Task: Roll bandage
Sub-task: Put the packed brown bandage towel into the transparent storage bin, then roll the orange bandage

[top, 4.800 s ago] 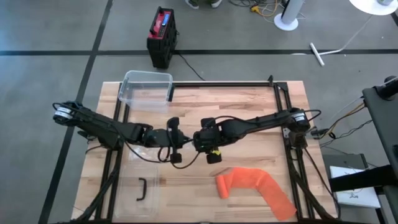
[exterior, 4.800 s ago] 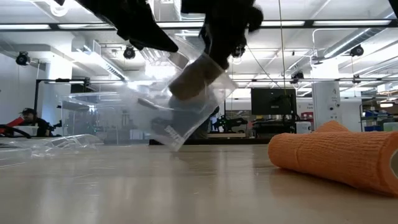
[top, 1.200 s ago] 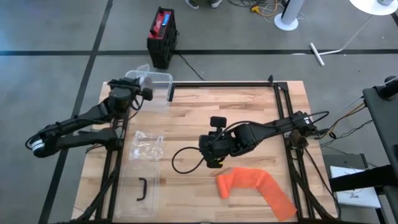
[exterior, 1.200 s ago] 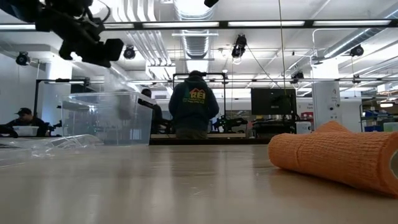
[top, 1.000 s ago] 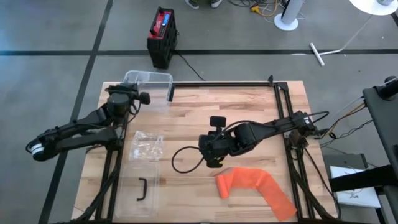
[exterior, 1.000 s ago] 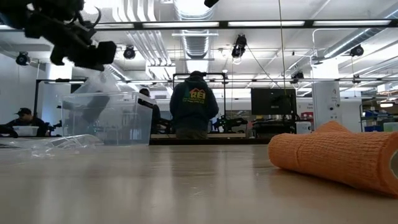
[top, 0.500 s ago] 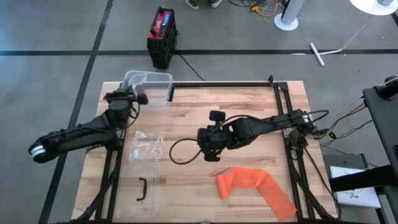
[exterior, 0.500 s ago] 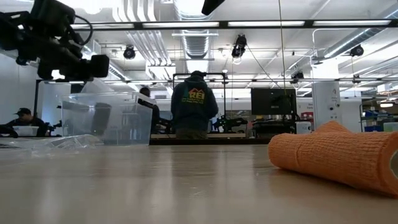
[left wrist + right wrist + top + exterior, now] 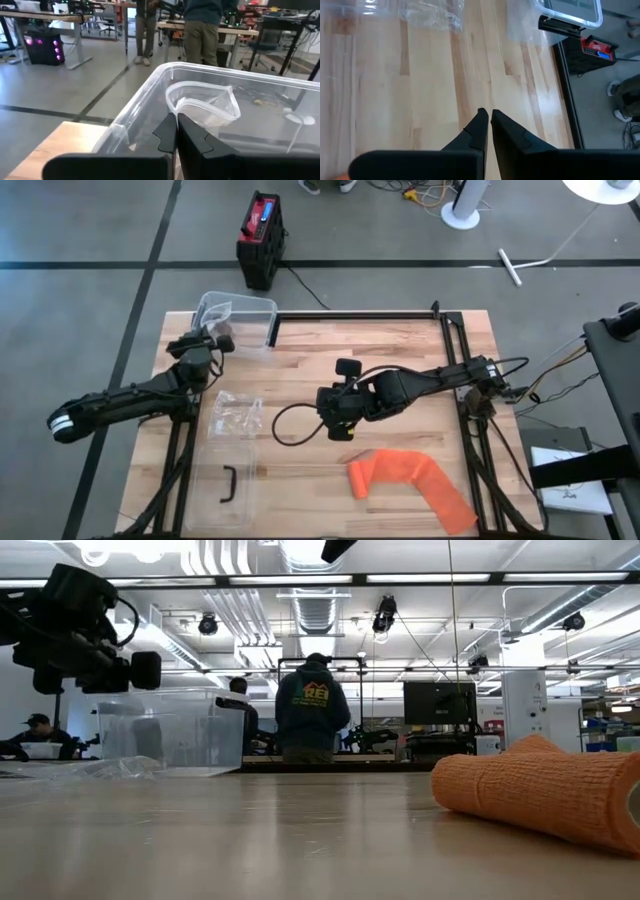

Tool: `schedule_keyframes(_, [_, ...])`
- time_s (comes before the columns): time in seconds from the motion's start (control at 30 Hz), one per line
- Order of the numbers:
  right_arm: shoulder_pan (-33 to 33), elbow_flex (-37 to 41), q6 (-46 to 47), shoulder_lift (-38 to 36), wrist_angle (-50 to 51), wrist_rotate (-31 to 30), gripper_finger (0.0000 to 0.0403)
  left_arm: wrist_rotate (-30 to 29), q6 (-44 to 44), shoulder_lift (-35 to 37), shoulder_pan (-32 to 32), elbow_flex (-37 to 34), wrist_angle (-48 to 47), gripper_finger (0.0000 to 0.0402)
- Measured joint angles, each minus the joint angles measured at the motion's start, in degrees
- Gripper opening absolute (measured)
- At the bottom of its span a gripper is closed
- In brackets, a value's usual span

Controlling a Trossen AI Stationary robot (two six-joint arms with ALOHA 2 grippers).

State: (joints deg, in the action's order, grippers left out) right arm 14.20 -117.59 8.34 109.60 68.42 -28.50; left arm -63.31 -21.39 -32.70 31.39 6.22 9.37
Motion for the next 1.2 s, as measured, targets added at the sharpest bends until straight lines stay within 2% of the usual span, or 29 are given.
schedule_keyframes(0.17, [0.00,0.24,0.59,0.02,0.03,-0.02,0.0018,0.29,2.02,0.47,0.01,0.97,-1.13,0.0004])
schedule_keyframes(0.33, [0.00,0.34,0.61,0.02,-0.02,-0.02,0.0027,2.07,5.42,0.45,0.01,3.76,-3.31,0.0044])
schedule_keyframes(0.6, [0.07,0.34,-0.18,-0.73,-2.59,-0.02,0.0101,2.61,6.76,0.31,0.01,13.38,-13.88,0.0154])
schedule_keyframes(0.8, [0.15,1.68,-3.83,-3.01,-5.05,-0.05,0.0158,4.79,8.76,0.67,-0.56,23.90,-23.39,0.0216])
schedule_keyframes(0.9, [0.13,6.07,-5.21,-5.39,-8.42,-0.02,0.0174,11.36,8.67,1.09,-1.60,28.91,-27.14,0.0235])
schedule_keyframes(1.03, [0.13,17.20,-6.43,-11.32,-19.08,-0.03,0.0180,28.98,8.46,2.23,-3.84,31.67,-27.22,0.0244])
schedule_keyframes(1.1, [0.13,24.00,-6.82,-15.32,-26.16,-0.03,0.0180,38.54,8.42,2.69,-5.32,31.18,-24.32,0.0244])
schedule_keyframes(1.2, [0.04,34.77,-8.53,-21.34,-37.31,-0.04,0.0176,50.77,7.35,2.64,-8.14,27.43,-13.63,0.0235])
